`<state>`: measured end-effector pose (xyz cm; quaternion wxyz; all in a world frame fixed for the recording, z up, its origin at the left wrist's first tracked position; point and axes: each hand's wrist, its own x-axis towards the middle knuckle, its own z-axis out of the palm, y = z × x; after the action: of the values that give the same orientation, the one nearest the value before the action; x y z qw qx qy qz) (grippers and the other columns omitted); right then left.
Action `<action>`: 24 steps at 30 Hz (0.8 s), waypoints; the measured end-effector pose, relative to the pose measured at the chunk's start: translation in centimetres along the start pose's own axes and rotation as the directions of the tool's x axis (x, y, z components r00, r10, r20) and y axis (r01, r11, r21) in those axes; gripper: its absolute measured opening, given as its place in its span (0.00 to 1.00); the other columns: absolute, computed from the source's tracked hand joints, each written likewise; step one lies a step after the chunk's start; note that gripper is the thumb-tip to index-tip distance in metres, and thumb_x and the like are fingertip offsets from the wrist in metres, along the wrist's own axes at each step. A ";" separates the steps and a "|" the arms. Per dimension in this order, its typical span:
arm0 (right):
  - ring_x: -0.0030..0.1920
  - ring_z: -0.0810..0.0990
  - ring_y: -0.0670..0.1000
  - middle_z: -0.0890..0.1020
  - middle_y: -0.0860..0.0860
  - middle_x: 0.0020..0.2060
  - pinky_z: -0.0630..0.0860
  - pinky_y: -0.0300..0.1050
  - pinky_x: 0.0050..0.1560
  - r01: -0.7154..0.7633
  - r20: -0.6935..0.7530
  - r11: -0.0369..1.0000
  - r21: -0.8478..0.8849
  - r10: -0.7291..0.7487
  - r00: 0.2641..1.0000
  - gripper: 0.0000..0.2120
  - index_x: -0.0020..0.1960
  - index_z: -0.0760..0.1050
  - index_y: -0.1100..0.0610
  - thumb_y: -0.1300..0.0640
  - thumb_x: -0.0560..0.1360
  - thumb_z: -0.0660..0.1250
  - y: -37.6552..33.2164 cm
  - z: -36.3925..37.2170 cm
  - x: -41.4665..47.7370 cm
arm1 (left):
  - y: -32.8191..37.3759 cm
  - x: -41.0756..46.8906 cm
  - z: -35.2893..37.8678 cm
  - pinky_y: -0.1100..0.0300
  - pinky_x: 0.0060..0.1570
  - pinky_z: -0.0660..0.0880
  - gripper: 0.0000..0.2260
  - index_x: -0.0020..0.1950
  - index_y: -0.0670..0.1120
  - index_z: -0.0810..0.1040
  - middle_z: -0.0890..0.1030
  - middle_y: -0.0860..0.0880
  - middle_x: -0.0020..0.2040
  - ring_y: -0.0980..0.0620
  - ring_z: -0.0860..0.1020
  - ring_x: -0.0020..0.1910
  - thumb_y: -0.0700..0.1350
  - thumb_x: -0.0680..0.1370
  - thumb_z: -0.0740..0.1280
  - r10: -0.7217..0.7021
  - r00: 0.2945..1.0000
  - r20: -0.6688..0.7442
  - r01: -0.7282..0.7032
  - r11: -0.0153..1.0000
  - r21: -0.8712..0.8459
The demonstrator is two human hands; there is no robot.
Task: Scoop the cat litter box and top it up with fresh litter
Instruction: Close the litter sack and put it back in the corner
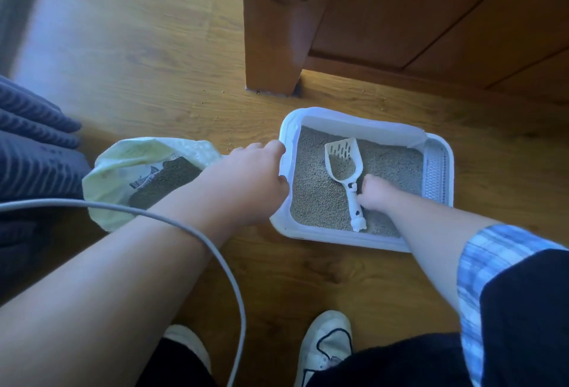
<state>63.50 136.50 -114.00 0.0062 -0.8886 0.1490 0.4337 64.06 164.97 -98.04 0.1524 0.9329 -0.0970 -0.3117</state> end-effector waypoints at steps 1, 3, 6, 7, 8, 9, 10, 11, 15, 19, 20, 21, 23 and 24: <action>0.35 0.75 0.52 0.77 0.52 0.37 0.68 0.43 0.32 -0.014 0.019 0.999 0.033 0.013 1.000 0.10 0.48 0.72 0.59 0.51 0.78 0.65 -0.2 0.0 0.0 | 0.1 -0.1 0.0 0.47 0.60 0.73 0.19 0.69 0.50 0.66 0.74 0.46 0.66 0.43 0.73 0.64 0.51 0.79 0.59 -0.009 1.000 0.011 0.009 1.000 0.000; 0.42 0.78 0.53 0.78 0.52 0.42 0.73 0.45 0.38 -0.039 0.059 0.998 0.050 0.037 0.998 0.19 0.55 0.71 0.57 0.43 0.76 0.67 -0.8 0.6 0.0 | 0.5 -0.3 0.0 0.46 0.61 0.72 0.19 0.69 0.50 0.67 0.74 0.45 0.65 0.42 0.73 0.64 0.52 0.79 0.59 0.002 0.999 0.033 -0.002 1.000 0.007; 0.44 0.79 0.53 0.78 0.51 0.42 0.78 0.47 0.47 -0.055 0.038 0.998 -0.018 0.056 0.998 0.22 0.57 0.73 0.57 0.39 0.76 0.65 -1.7 2.2 0.5 | 0.8 -0.8 0.2 0.46 0.61 0.72 0.19 0.69 0.50 0.67 0.75 0.45 0.64 0.42 0.73 0.63 0.52 0.79 0.59 0.055 0.998 0.040 -0.055 0.998 0.004; 0.43 0.79 0.53 0.77 0.51 0.41 0.79 0.48 0.48 -0.072 0.013 0.997 -0.016 0.072 0.997 0.19 0.56 0.74 0.57 0.41 0.76 0.65 -1.8 2.6 0.6 | 0.6 -1.0 0.3 0.46 0.61 0.72 0.18 0.69 0.50 0.67 0.75 0.46 0.64 0.42 0.74 0.63 0.52 0.79 0.59 0.062 0.997 0.039 -0.063 0.998 0.008; 0.42 0.78 0.53 0.77 0.51 0.41 0.79 0.49 0.47 -0.087 -0.015 0.996 -0.006 0.087 0.996 0.16 0.56 0.73 0.56 0.45 0.77 0.64 -2.0 2.6 0.4 | 0.2 -1.0 0.4 0.46 0.61 0.72 0.18 0.69 0.49 0.67 0.75 0.46 0.64 0.42 0.74 0.63 0.52 0.79 0.59 0.061 0.997 0.037 -0.062 0.998 0.018; 0.41 0.78 0.53 0.77 0.51 0.41 0.79 0.48 0.45 -0.093 -0.036 0.996 -0.003 0.093 0.995 0.14 0.56 0.72 0.55 0.47 0.77 0.63 -2.0 2.5 0.2 | -0.3 -1.0 0.4 0.46 0.61 0.72 0.18 0.69 0.49 0.67 0.75 0.46 0.65 0.42 0.74 0.63 0.52 0.79 0.59 0.052 0.998 0.036 -0.053 0.998 0.028; 0.41 0.78 0.53 0.77 0.51 0.42 0.78 0.47 0.42 -0.088 -0.046 0.996 -0.004 0.088 0.995 0.13 0.55 0.71 0.55 0.48 0.76 0.62 -1.9 2.0 -0.3 | -0.7 -0.8 0.3 0.47 0.61 0.72 0.19 0.69 0.49 0.67 0.74 0.46 0.65 0.42 0.73 0.63 0.51 0.79 0.59 0.038 0.998 0.041 -0.040 0.999 0.028; 0.40 0.78 0.53 0.77 0.51 0.43 0.76 0.46 0.40 -0.076 -0.051 0.997 -0.004 0.075 0.996 0.13 0.55 0.69 0.55 0.48 0.76 0.61 -1.8 1.1 -1.0 | -1.1 -0.7 0.2 0.46 0.62 0.73 0.19 0.70 0.49 0.67 0.74 0.46 0.66 0.42 0.73 0.64 0.51 0.79 0.59 0.022 0.998 0.050 -0.023 1.000 0.021; 0.39 0.78 0.53 0.77 0.52 0.41 0.73 0.45 0.35 -0.044 -0.103 0.999 -0.007 0.043 0.994 0.13 0.58 0.69 0.54 0.50 0.76 0.61 -0.4 -4.1 -3.7 | -0.5 -0.1 -0.3 0.46 0.60 0.73 0.19 0.70 0.50 0.66 0.74 0.47 0.66 0.43 0.73 0.64 0.51 0.79 0.58 0.034 0.999 0.031 -0.034 0.999 0.003; 0.42 0.78 0.53 0.78 0.50 0.42 0.75 0.46 0.40 -0.050 -0.090 0.987 -0.156 0.036 0.995 0.10 0.55 0.72 0.52 0.54 0.74 0.61 0.3 -8.4 -7.3 | 1.3 0.5 -0.4 0.48 0.59 0.72 0.17 0.68 0.50 0.67 0.74 0.47 0.66 0.43 0.71 0.65 0.49 0.80 0.58 0.098 0.994 0.043 -0.097 0.995 -0.023; 0.41 0.78 0.52 0.78 0.50 0.42 0.75 0.47 0.40 -0.044 -0.075 0.979 -0.197 0.030 0.997 0.09 0.54 0.71 0.52 0.55 0.75 0.60 0.3 -9.1 -8.4 | 1.6 0.7 -0.4 0.47 0.60 0.72 0.17 0.68 0.49 0.68 0.74 0.46 0.65 0.43 0.71 0.65 0.49 0.80 0.58 0.103 0.993 0.053 -0.102 0.994 -0.025; 0.41 0.77 0.51 0.78 0.50 0.42 0.75 0.47 0.40 -0.040 -0.055 0.972 -0.230 0.028 0.998 0.07 0.53 0.70 0.51 0.56 0.75 0.60 0.3 -9.8 -9.4 | 1.8 0.8 -0.3 0.47 0.60 0.72 0.17 0.68 0.49 0.67 0.74 0.46 0.65 0.42 0.71 0.65 0.49 0.79 0.58 0.102 0.992 0.071 -0.101 0.995 -0.024; 0.41 0.78 0.51 0.79 0.49 0.42 0.74 0.46 0.39 -0.010 -0.007 0.960 -0.280 0.008 1.000 0.07 0.52 0.70 0.50 0.58 0.75 0.61 0.0 -10.8 -10.7 | 2.1 1.0 0.0 0.47 0.60 0.72 0.18 0.69 0.49 0.67 0.74 0.45 0.65 0.41 0.72 0.64 0.49 0.79 0.58 0.099 0.987 0.124 -0.097 0.995 -0.021; 0.41 0.79 0.51 0.80 0.49 0.41 0.73 0.45 0.37 -0.006 0.007 0.956 -0.295 0.008 1.000 0.07 0.51 0.72 0.50 0.59 0.74 0.62 -0.2 -11.0 -10.7 | 2.2 1.1 0.1 0.46 0.60 0.72 0.18 0.69 0.49 0.67 0.74 0.45 0.65 0.41 0.72 0.64 0.49 0.79 0.58 0.098 0.985 0.140 -0.097 0.995 -0.018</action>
<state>65.82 137.95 -98.87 -0.1272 -0.8774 0.0857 0.4546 64.67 162.59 -97.99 0.1656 0.9019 -0.1512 -0.3693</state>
